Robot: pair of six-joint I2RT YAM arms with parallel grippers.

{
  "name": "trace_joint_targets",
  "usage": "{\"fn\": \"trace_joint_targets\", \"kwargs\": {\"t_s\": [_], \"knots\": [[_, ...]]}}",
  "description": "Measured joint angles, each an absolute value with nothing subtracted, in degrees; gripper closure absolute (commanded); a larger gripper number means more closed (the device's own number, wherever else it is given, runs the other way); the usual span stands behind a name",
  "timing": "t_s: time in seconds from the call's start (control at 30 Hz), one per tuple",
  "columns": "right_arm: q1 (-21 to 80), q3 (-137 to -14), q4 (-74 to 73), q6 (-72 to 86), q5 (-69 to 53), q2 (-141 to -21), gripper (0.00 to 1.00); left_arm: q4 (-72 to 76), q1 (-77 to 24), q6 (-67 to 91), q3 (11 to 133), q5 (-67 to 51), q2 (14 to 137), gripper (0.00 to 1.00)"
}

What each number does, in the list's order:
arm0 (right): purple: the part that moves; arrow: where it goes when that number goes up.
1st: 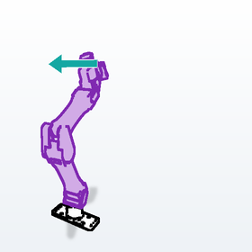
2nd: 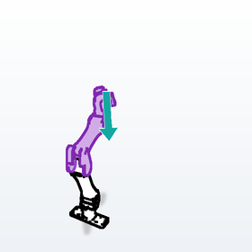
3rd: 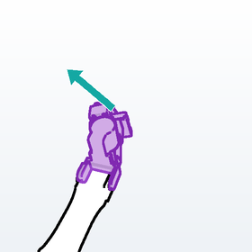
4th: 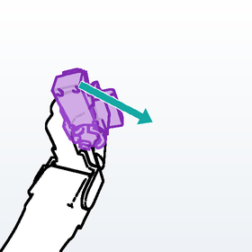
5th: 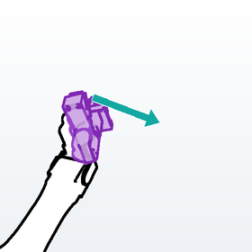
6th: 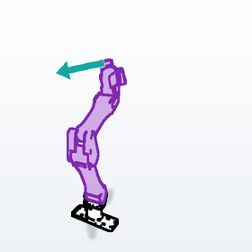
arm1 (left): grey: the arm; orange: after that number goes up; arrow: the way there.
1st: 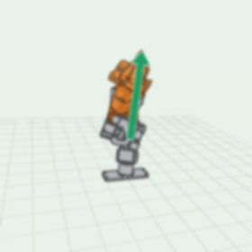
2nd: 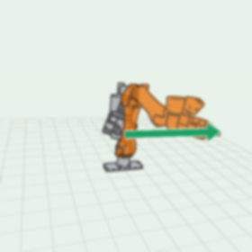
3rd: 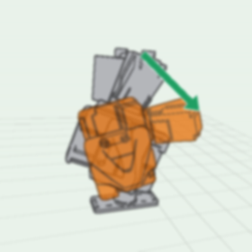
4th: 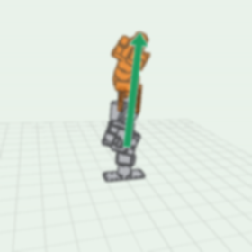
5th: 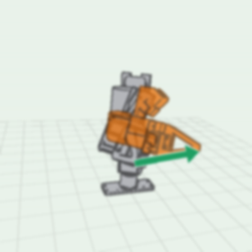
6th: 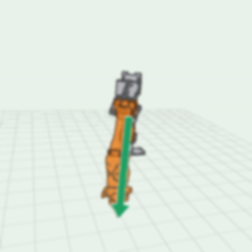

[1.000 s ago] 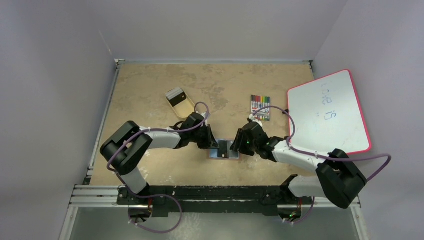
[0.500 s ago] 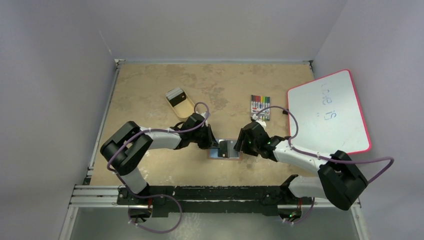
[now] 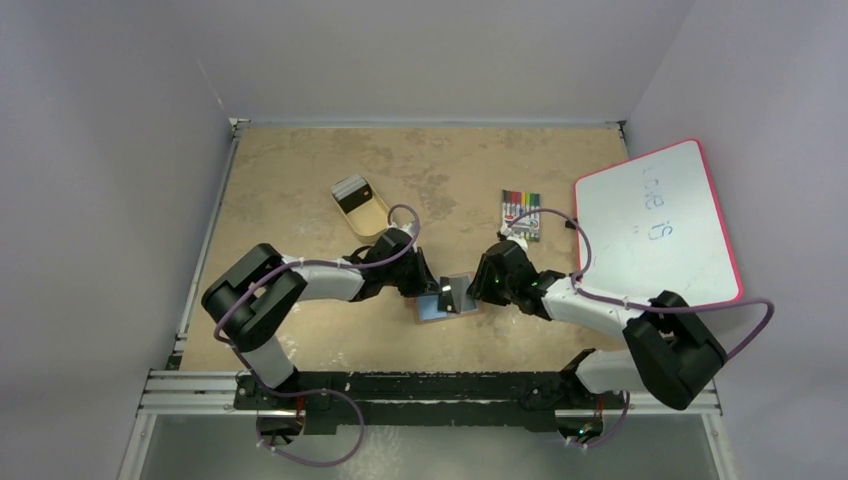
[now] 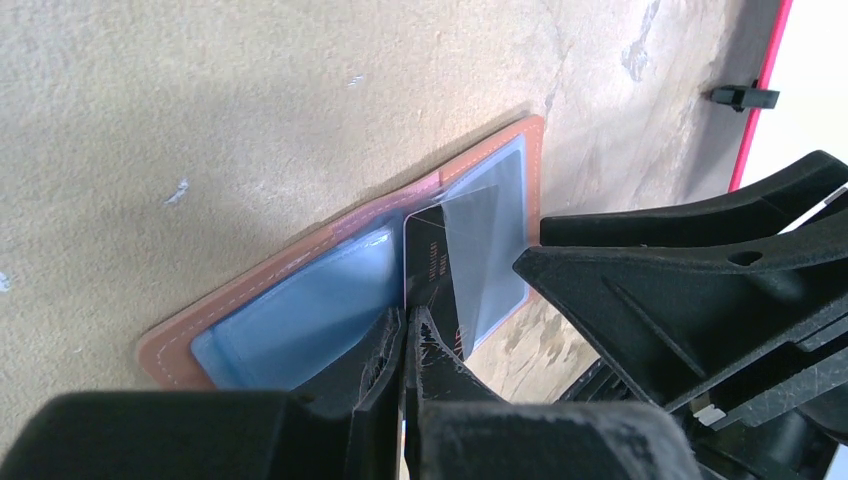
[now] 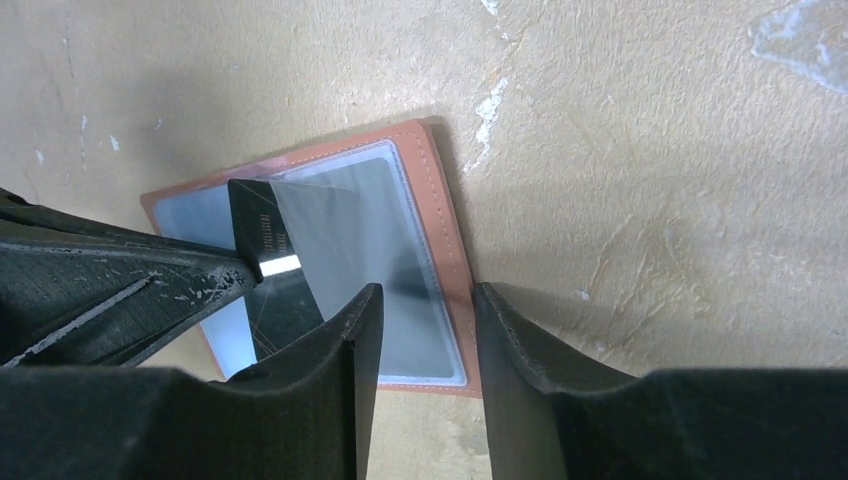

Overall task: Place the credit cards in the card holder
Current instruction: Insert the credit card into the card holder.

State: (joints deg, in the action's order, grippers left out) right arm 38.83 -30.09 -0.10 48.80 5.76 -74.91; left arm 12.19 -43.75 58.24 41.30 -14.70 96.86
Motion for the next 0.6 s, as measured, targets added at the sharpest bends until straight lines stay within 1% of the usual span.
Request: {"fn": "trace_joint_targets", "kwargs": {"t_s": [0.33,0.6], "knots": [[38.4,-27.4,6.8,49.1,4.4,-75.2,0.66,17.0,-44.4,62.2,37.7,-10.3,96.3,1.00],[38.5,-26.3,8.6,50.3,2.1,-75.2,0.69,13.4,-44.8,62.0,36.8,-6.8,92.6,1.00]]}}
